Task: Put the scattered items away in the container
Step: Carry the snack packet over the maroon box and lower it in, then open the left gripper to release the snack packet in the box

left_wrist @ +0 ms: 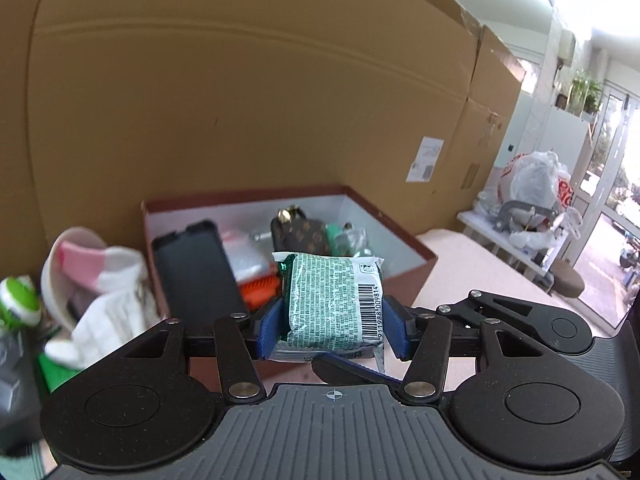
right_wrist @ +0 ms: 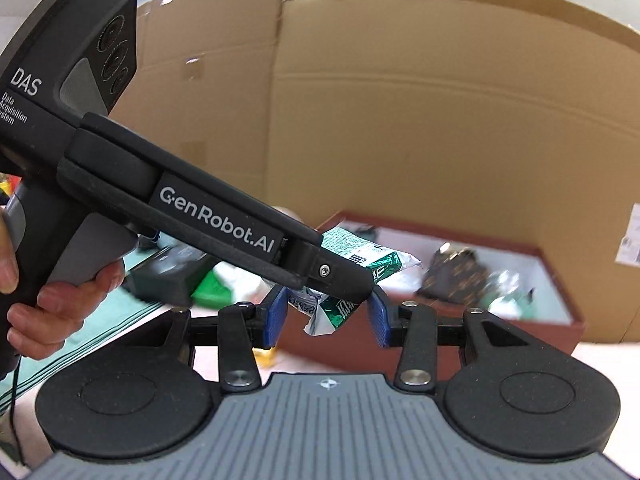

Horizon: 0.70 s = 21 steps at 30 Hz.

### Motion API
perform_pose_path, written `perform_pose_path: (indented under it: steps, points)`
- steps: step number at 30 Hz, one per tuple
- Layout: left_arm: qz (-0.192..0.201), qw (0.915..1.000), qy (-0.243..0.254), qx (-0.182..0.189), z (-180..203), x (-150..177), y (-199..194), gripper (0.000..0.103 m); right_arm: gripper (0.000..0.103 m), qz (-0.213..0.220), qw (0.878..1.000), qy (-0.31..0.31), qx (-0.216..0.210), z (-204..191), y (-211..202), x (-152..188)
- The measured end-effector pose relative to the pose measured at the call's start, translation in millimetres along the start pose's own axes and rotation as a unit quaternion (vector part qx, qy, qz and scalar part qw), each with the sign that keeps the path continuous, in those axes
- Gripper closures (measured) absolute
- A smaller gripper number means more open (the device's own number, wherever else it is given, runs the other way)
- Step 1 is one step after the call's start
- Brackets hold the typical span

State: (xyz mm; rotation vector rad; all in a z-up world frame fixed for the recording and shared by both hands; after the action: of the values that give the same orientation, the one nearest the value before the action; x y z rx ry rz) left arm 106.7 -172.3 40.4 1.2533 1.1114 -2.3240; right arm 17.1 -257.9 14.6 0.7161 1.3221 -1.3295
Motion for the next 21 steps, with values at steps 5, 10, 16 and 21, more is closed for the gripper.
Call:
perform_pose_path:
  steps: [5,10,16,21]
  points:
    - [0.000,1.0000,-0.007,-0.003,-5,-15,31,0.036,0.053,0.004,1.000,0.002,0.006,27,18,-3]
    - [-0.009,0.9998,-0.019,-0.008,-17,-25,58,0.036,0.053,-0.002,1.000,0.012,-0.004,47,43,0]
    - [-0.013,0.9991,-0.033,-0.023,-27,-31,82,0.030,0.053,-0.010,1.000,0.020,-0.014,62,68,4]
    - [0.006,0.9977,-0.064,-0.023,-37,-30,78,0.000,0.027,-0.008,0.999,0.031,0.008,68,73,10]
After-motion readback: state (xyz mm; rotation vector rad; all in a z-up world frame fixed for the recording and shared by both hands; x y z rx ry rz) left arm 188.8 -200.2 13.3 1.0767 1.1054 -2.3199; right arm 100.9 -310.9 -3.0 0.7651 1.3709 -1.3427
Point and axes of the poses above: each gripper's, at about its wrist camera, not at the fingertips, and y roughly the way its jaws point, z to its right, x to its underside, the point moved 2 cm from there along y, roughly the way its jaws point, and after that the axes turned 9 degrees about -y, right-handed, at the moved point
